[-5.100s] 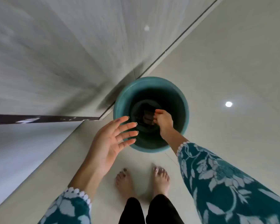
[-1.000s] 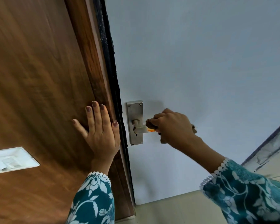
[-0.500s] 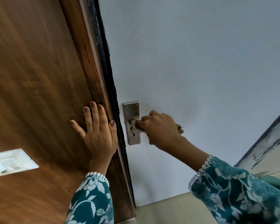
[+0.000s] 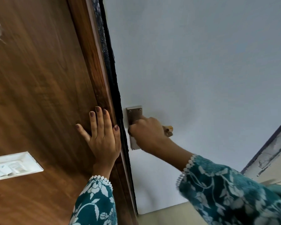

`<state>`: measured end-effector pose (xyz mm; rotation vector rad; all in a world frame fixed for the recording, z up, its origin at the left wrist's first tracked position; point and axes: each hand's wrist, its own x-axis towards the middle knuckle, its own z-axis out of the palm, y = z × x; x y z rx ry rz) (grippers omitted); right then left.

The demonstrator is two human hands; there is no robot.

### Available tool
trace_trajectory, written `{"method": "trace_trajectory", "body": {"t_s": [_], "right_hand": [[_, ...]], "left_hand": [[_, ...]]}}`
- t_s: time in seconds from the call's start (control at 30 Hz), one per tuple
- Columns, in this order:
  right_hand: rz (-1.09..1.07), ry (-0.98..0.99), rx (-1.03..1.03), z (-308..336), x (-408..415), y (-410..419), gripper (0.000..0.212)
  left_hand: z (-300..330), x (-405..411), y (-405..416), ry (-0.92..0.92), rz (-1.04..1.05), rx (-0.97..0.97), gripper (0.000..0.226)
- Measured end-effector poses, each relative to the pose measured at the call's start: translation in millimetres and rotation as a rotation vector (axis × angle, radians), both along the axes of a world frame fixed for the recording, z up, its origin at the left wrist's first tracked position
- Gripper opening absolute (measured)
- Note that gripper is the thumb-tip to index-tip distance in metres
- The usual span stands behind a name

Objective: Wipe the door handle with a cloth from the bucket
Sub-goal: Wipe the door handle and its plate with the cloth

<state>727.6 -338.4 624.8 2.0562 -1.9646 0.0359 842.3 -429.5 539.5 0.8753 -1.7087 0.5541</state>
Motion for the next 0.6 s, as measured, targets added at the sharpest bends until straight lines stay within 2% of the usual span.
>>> {"method": "trace_trajectory", "body": {"t_s": [0.1,0.17,0.27,0.43,0.6], "right_hand": [[0.016,0.003,-0.029,-9.1,6.1,-5.4,0.020],[0.000,-0.039,-0.048,-12.4,-5.6,-1.6,0.028],[-0.073,-0.109,-0.024,-14.9,-38.0,11.5,0.039],[-0.218,-0.125,-0.007,-14.3,-86.3,43.0,0.038],[-0.127,-0.064,-0.050,-11.9,-62.2,35.0,0.035]], "left_hand": [[-1.0,1.8,0.4,-0.014,0.001,-0.003,0.055],[-0.8,2.7,0.2,-0.018,-0.003,-0.003,0.055],[-1.7,2.6,-0.4,-0.020,-0.003,-0.010,0.055],[-2.7,0.6,-2.7,0.001,0.005,-0.040,0.055],[-2.6,1.0,-2.0,-0.006,0.009,-0.028,0.055]]}}
